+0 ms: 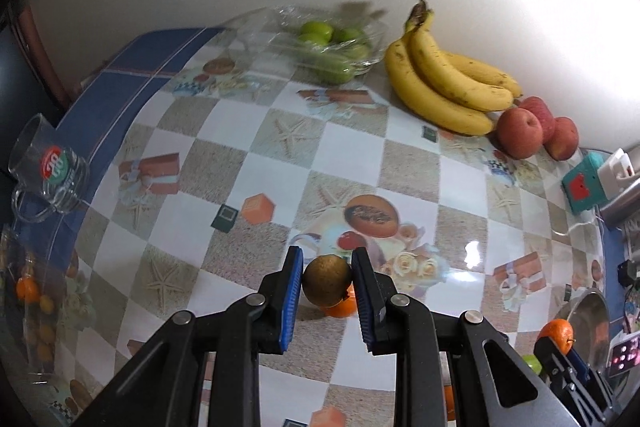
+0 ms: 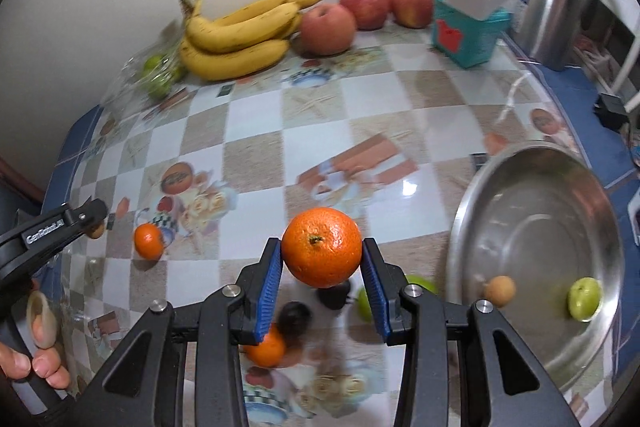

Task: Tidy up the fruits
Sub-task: 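Carry the orange and kiwi over the steel bowl with both tools, then lower the orange and kiwi into the bowl and open both tools, then move both open tools back toward the dark plums and oranges on the table, then grasp a dark plum with the right tool while the left tool grasps an orange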

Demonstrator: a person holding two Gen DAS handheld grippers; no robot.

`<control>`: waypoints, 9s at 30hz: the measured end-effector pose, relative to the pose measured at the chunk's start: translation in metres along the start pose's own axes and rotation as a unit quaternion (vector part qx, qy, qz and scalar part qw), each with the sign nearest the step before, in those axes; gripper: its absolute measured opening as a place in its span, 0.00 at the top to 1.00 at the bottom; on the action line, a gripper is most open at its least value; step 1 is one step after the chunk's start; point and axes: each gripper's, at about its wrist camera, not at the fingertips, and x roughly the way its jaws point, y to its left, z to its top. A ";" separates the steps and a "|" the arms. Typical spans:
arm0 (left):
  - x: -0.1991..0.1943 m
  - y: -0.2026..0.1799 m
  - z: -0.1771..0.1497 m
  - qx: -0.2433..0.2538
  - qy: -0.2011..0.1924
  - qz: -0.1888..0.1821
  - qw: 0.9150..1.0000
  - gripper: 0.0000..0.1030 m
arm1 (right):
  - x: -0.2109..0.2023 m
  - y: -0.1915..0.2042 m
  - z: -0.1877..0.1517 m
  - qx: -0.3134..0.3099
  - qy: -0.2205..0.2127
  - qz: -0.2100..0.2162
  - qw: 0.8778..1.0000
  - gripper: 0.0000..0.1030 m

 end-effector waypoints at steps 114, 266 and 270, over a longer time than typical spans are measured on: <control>0.004 -0.286 -0.127 0.318 0.026 -0.157 0.935 0.38 | -0.023 -0.226 -0.012 0.247 -0.010 -0.120 0.962 0.30; 0.076 0.004 -0.041 -0.032 0.081 0.010 0.996 0.56 | 0.060 0.020 -0.005 -0.104 0.061 -0.002 0.993 0.68; 0.073 0.004 -0.040 -0.028 0.080 0.008 0.996 0.64 | 0.060 0.021 -0.005 -0.105 0.060 -0.001 0.993 0.69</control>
